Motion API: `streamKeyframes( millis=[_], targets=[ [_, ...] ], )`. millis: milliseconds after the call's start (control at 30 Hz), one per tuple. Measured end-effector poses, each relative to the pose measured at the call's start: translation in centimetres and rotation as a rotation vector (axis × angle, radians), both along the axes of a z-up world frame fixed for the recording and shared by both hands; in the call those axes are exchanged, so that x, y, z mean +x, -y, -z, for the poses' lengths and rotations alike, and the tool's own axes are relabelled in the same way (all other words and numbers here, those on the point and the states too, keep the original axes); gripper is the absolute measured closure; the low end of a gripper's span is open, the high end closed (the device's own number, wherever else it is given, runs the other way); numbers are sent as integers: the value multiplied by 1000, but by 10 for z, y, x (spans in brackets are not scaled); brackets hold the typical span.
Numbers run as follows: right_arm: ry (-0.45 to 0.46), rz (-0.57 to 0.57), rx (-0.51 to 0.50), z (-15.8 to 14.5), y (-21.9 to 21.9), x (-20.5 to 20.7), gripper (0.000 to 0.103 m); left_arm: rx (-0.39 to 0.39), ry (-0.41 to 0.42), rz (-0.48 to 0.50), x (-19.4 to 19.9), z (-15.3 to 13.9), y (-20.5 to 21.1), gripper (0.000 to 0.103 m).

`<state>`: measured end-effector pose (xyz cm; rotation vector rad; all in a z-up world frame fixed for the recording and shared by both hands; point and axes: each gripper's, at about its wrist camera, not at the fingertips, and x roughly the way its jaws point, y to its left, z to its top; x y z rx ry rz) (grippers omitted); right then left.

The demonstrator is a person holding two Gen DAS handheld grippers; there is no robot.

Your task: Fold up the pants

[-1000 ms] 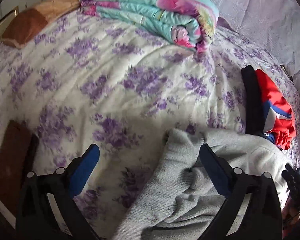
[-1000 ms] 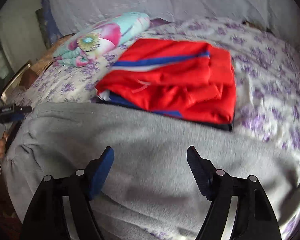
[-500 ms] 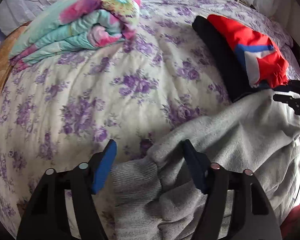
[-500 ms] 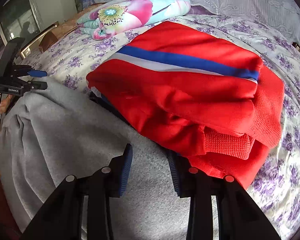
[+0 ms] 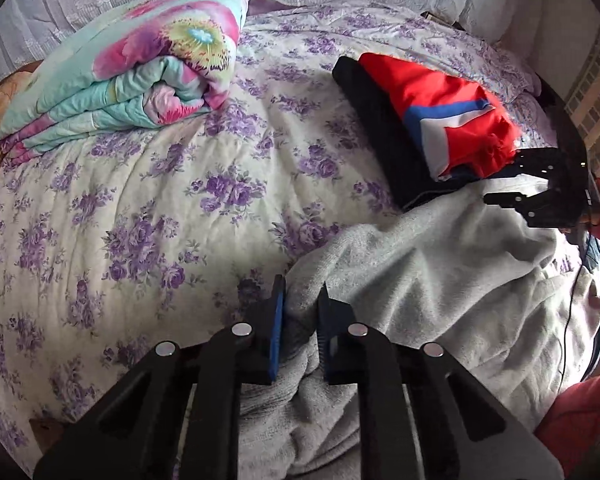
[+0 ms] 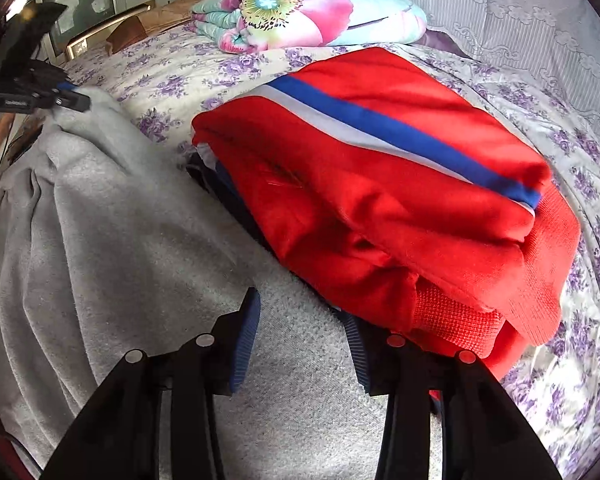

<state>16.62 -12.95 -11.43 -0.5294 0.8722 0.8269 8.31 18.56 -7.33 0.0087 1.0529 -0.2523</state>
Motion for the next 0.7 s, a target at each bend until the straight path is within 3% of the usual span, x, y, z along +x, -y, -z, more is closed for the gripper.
streamKeyframes(
  millis=[67, 133, 167, 267, 500, 600, 700],
  targets=[
    [18, -19, -29, 3, -2, -5, 63, -1, 9, 7, -9, -7, 3, 90],
    [32, -52, -77, 6, -5, -10, 90, 6, 14, 7, -15, -11, 6, 90],
    [46, -60, -91, 4, -5, -15, 95, 10, 18, 4, -18, -13, 8, 90],
    [101, -48, -66, -17, 5, -34, 97, 24, 41, -29, -29, -19, 7, 90],
    [208, -5, 24, -74, 40, -125, 97, -46, 88, -76, -66, -39, -3, 90],
    [175, 24, 77, -84, 53, -168, 97, -70, 88, -66, -92, -42, -5, 90],
    [83, 46, 121, -85, 55, -203, 97, -98, 51, -73, -123, -33, -12, 89]
  ],
)
